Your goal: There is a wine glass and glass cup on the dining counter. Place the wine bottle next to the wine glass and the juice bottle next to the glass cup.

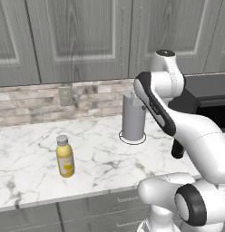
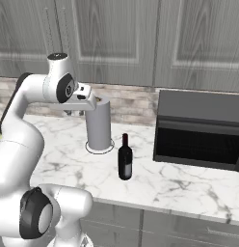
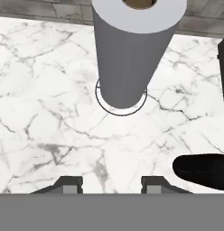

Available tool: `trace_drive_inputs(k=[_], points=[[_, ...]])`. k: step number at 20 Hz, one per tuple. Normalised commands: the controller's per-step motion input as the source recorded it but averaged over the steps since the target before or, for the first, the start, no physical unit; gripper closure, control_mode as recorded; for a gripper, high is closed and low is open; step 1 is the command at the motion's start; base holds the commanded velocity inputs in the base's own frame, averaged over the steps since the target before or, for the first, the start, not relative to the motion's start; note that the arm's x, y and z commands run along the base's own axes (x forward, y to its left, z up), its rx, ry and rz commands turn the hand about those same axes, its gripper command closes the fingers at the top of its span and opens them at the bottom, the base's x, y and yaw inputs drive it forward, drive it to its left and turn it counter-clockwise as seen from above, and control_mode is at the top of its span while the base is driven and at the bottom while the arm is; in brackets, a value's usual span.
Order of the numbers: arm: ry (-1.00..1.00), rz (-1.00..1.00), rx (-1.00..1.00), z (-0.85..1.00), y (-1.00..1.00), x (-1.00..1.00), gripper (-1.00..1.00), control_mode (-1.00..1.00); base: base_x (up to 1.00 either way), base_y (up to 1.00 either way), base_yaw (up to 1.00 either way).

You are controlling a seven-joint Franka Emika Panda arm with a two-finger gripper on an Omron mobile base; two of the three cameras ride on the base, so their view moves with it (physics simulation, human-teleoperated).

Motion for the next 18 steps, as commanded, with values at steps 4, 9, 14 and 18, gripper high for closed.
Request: trace_drive_inputs(k=[4,9,14,18], points=[[0.0,0.0,0.0,-0.01,0.01,-0.08,-1.0,-1.0,0.0,0.0,0.0],[0.0,0.0,0.0,-0.01,0.13,-0.21,-1.0,-1.0,0.0,0.0,0.0],[0.0,0.0,0.0,0.0,0.26,-0.16,-1.0,-1.0,0.0,0.0,0.0],[0.0,0.0,0.0,0.0,0.34,-0.1,-1.0,-1.0,0.0,0.0,0.0]])
